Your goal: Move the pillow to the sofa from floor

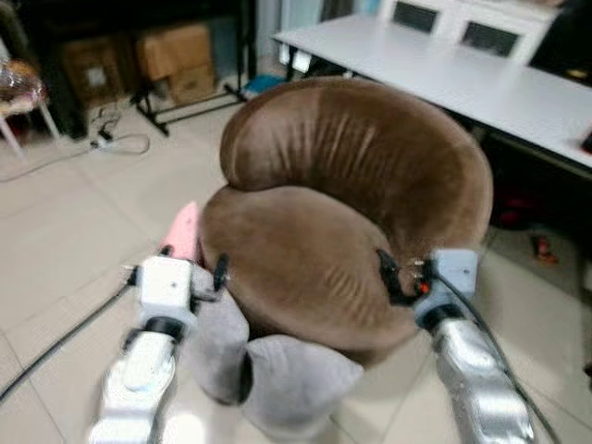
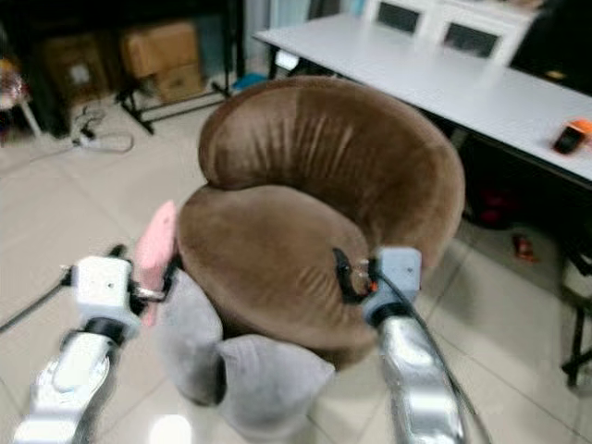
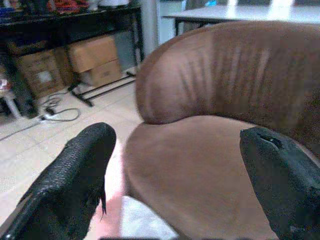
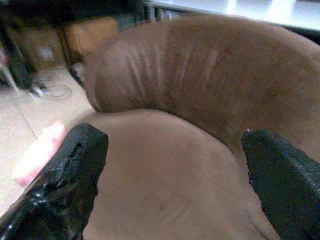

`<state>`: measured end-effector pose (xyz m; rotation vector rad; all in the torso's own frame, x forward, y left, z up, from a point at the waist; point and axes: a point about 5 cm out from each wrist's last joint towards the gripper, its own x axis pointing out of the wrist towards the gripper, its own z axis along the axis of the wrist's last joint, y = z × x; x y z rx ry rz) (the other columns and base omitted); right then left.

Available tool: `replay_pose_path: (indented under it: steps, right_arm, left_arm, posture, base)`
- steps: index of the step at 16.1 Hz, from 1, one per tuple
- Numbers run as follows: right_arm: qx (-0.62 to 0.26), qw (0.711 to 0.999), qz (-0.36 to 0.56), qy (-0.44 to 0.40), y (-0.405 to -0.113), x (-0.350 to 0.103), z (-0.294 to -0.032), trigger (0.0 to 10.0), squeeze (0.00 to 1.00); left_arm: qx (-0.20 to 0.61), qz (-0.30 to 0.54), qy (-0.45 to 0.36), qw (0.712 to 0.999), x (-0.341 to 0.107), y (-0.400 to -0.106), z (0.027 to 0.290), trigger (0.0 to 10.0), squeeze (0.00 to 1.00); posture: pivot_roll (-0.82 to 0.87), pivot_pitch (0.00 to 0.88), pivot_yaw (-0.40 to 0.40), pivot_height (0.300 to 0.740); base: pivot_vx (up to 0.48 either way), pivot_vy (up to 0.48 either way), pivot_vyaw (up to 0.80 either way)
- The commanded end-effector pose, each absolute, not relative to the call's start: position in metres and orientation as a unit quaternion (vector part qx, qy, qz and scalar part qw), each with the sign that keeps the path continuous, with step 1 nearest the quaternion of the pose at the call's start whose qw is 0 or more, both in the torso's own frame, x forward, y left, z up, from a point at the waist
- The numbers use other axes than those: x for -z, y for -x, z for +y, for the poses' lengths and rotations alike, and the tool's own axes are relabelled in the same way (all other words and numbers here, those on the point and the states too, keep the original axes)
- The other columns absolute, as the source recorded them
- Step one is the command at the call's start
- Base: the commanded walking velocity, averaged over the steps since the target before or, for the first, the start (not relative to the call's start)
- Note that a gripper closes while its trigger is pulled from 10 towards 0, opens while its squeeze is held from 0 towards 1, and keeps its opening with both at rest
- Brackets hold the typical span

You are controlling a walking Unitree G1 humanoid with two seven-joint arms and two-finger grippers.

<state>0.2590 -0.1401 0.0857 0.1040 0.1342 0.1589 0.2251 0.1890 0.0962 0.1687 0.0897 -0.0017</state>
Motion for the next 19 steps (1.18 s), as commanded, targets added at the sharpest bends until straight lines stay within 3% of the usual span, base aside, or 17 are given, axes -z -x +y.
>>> replay_pose_path:
  steps: [1, 5, 10, 19]
  right_arm:
    - [-0.053, 0.995, 0.076, -0.043, -0.254, -0.082, -0.156, 10.0, 0.0]
    - [-0.072, 0.994, 0.073, -0.028, -0.254, -0.083, -0.153, 10.0, 0.0]
    - [-0.063, 0.994, 0.084, -0.029, -0.253, -0.079, -0.163, 10.0, 0.0]
    - [-0.058, 0.995, 0.082, -0.03, -0.253, -0.08, -0.166, 10.0, 0.0]
  left_arm:
    - [0.018, 0.03, -0.075, 0.997, -0.101, -0.229, 0.178, 10.0, 0.64]
    - [0.014, 0.03, -0.081, 0.996, -0.101, -0.229, 0.179, 10.0, 0.62]
    - [0.028, 0.037, -0.118, 0.992, -0.095, -0.227, 0.177, 10.0, 0.58]
    - [0.014, 0.043, -0.11, 0.993, -0.092, -0.224, 0.18, 10.0, 0.6]
  posture:
    - [0.02, 0.0, -0.085, 0.74]
    - [0.02, 0.0, -0.086, 0.74]
    - [0.01, 0.0, -0.089, 0.735]
    - [0.01, 0.002, -0.094, 0.65]
  base:
    - [0.375, 0.0, 0.0]
    - [0.349, 0.0, 0.36]
    - [0.0, 0.0, 0.0]
    - [0.0, 0.0, 0.0]
